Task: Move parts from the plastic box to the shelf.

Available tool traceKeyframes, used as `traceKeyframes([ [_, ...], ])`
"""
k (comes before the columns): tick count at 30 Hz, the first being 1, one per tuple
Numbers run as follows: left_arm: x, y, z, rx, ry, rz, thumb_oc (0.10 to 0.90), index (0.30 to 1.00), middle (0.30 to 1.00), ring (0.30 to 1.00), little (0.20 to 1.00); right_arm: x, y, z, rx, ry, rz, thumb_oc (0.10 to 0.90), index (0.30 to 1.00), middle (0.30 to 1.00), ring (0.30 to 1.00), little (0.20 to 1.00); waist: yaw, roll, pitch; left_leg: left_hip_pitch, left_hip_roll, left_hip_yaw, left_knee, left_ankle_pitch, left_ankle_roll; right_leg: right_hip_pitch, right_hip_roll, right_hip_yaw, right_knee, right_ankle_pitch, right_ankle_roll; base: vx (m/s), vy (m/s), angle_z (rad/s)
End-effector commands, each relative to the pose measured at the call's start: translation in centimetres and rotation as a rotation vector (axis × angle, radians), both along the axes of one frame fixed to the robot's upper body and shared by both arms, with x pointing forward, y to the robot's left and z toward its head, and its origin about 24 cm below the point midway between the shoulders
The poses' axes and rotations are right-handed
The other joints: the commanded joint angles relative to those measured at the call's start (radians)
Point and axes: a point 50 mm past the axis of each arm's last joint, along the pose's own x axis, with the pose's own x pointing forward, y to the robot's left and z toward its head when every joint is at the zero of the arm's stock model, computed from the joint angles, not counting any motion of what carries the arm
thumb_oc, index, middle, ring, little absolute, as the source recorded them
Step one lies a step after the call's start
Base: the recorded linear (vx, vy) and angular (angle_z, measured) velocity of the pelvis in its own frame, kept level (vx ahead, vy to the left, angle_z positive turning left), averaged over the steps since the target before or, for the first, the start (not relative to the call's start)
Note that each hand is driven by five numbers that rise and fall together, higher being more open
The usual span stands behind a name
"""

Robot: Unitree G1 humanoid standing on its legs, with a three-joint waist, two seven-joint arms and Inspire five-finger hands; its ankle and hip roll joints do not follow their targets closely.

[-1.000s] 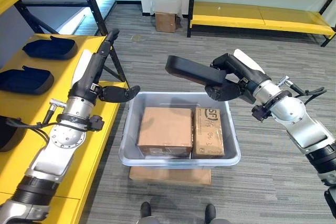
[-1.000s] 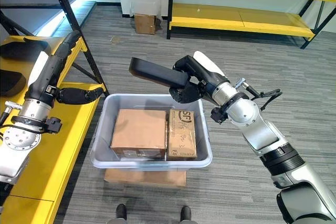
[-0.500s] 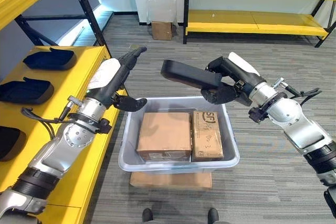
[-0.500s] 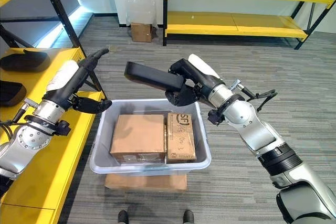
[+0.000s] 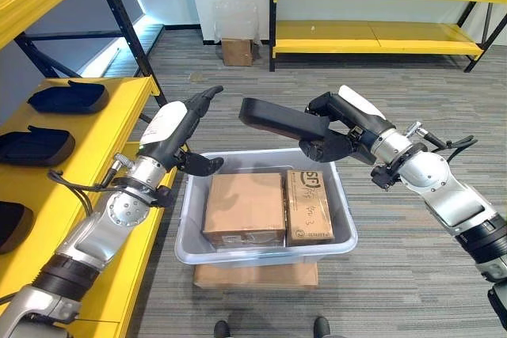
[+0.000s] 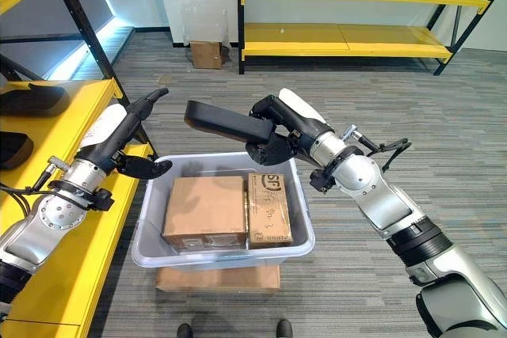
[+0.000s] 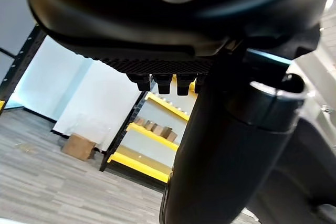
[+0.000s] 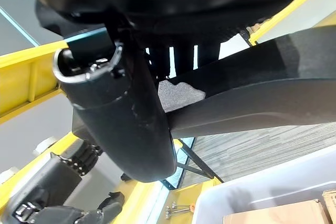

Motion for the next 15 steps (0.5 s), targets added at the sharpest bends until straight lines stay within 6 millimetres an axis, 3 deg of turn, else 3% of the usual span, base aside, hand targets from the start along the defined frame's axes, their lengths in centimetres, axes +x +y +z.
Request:
traceKeyframes([
  [1,0.91,0.31,3.2,-0.004,-0.148,0.001,0.9,1.0,1.0,1.0,1.0,-0.15,2.66,5.4,0.143,-0.204,0.149,0.4,0.3,0.3,0.3,0.3,-0.01,-0.045,-0.171,-0.055,0.091,-0.022,-0.023,0.066,-0.037,0.053,-0.045,-0.012,0.024,-0.115,0.047,0.0,0.0,0.0],
  [15,0.65,0.77,3.79,-0.014,-0.176,0.012,0.9,1.0,1.0,1.0,1.0,-0.73,3.07,5.21,0.164,-0.178,0.205,0.4,0.3,0.3,0.3,0.3,-0.01,-0.05,-0.175,-0.051,0.089,-0.02,-0.023,0.061,-0.036,0.052,-0.045,-0.006,0.019,-0.115,0.046,0.0,0.002,-0.03],
])
